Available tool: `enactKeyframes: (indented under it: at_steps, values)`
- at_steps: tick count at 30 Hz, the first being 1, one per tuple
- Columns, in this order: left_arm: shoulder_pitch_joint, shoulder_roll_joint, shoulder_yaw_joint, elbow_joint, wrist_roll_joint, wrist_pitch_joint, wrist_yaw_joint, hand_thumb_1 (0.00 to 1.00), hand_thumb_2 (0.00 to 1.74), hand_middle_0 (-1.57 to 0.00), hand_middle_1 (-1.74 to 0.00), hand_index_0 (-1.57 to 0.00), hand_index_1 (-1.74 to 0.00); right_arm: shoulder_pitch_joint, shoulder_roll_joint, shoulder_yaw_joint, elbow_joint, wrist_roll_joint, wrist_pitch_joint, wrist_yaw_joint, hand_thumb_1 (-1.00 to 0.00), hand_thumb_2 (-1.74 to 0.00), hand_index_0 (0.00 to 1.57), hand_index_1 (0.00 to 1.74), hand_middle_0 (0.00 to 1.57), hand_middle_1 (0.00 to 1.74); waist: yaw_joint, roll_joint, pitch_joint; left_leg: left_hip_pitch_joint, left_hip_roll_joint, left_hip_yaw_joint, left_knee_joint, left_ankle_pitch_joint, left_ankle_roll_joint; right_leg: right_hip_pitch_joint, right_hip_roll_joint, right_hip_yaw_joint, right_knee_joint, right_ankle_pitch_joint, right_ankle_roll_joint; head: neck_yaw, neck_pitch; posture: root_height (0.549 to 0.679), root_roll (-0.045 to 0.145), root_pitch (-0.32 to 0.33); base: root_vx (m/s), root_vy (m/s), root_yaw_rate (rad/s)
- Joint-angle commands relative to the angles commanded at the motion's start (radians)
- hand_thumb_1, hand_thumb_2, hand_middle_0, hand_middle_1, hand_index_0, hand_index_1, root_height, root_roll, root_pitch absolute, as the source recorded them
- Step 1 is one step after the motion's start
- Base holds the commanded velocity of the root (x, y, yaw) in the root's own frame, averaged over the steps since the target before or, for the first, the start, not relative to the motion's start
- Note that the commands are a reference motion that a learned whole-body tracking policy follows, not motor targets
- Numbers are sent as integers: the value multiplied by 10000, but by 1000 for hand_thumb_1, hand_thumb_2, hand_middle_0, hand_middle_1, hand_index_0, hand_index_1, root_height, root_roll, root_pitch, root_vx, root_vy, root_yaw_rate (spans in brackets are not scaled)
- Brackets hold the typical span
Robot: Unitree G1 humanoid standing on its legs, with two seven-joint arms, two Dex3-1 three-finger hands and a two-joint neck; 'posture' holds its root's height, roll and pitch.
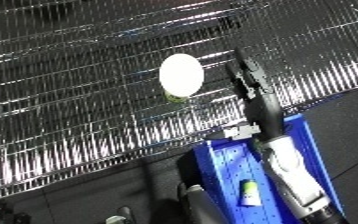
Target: Pick up the object and place it into the box
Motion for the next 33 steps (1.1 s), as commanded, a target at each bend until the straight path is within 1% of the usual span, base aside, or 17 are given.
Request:
enactKeyframes:
  at_steps: [5, 10, 19, 27, 33]
  values:
    - [-195, 5, -116, 24, -24, 12, 83, 1000, 1740, -1570, -1740, -1570, -1740, -493, -5, 161, 365, 197, 39, -54, 0, 0, 0, 0, 0, 0, 54, 44, 0, -127, -16, -9, 58, -24, 4, -137, -3, -20, 66, -18, -20, 79, 134, 583, 56, -18, -15, 5, 32]
    - [-355, 21, -229, 20, -72, 25, 132, 1000, 1740, -1570, -1740, -1570, -1740, -944, 11, 364, 803, 310, 140, 108, 0, 0, 0, 0, 0, 0, 119, 97, 0, -261, -35, -26, 116, -36, 3, -254, -19, -32, 80, -11, -34, 228, 290, 582, 58, -11, -16, 1, 39]
    - [-691, 24, -535, 80, -213, -1, 316, 1000, 1740, -1570, -1740, -1570, -1740, -1872, 5, 945, 1801, 464, 351, 313, 0, 0, 0, 0, 0, 0, 241, 192, 0, -366, -89, -41, 98, -33, 0, -361, -14, -55, 87, -34, -92, 631, 343, 582, 60, -2, -14, 8, 47]
    - [-868, 18, -753, 155, -316, -152, 408, 1000, 1740, -1570, -1740, -1570, -1740, -2593, -77, 1141, 2593, 737, 406, 279, 0, 0, 0, 0, 0, 0, 357, 292, 0, -472, -152, -56, 102, -31, 10, -452, -27, -80, 100, -58, -124, 867, 647, 581, 63, 6, -17, 15, 35]
    - [-996, 36, -810, 170, -423, -145, 391, 1000, 1740, -1570, -1740, -1570, -1740, -3014, -191, 1217, 3047, 895, 463, 441, -300, -522, 471, 522, 471, 522, 428, 347, 0, -500, -186, -78, 26, -23, 24, -521, -40, -106, 86, -64, -126, 1047, 800, 582, 63, 15, -23, 14, 29]
